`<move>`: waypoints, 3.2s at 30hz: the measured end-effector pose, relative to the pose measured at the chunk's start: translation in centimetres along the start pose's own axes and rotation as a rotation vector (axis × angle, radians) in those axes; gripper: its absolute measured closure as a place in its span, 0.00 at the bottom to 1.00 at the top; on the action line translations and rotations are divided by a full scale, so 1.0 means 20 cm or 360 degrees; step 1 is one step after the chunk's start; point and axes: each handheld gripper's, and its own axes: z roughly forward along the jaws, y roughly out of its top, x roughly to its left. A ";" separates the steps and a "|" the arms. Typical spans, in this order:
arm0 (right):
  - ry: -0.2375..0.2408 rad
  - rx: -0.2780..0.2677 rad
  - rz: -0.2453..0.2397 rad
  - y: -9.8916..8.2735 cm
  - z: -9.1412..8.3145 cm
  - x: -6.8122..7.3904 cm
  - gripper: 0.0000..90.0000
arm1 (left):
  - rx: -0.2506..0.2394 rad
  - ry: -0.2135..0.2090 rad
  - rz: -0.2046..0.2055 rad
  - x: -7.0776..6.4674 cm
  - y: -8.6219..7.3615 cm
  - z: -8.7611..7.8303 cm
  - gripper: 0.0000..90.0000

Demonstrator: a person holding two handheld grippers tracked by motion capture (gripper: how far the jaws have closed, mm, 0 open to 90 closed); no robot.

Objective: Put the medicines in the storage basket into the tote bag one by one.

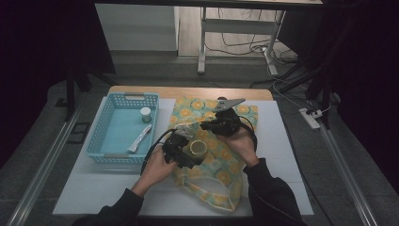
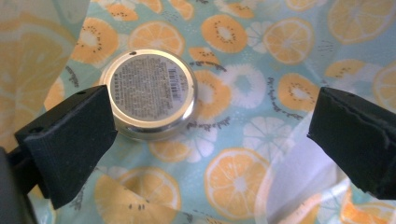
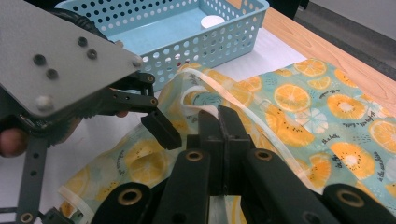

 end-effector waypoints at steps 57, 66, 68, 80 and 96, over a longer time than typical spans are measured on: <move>0.0006 0.0010 0.0011 -0.01 0.00 0.00 1.00 | -0.0089 0.0445 -0.0287 0.39 -0.20 -0.56 0.00; 0.0004 0.0008 0.0013 -0.01 -0.01 0.00 1.00 | -0.0080 0.0510 -0.0357 0.48 -0.25 -0.60 0.01; 0.0002 0.0005 0.0009 0.00 -0.01 0.00 1.00 | -0.0064 0.0527 -0.0363 0.50 -0.26 -0.60 0.01; 0.0005 0.0005 0.0010 0.00 -0.01 0.00 1.00 | 0.0083 0.0581 -0.0452 0.66 -0.29 -0.57 0.00; 0.0010 0.0009 0.0006 0.00 0.00 0.00 1.00 | 0.0326 0.0472 -0.0444 0.76 -0.29 -0.41 0.00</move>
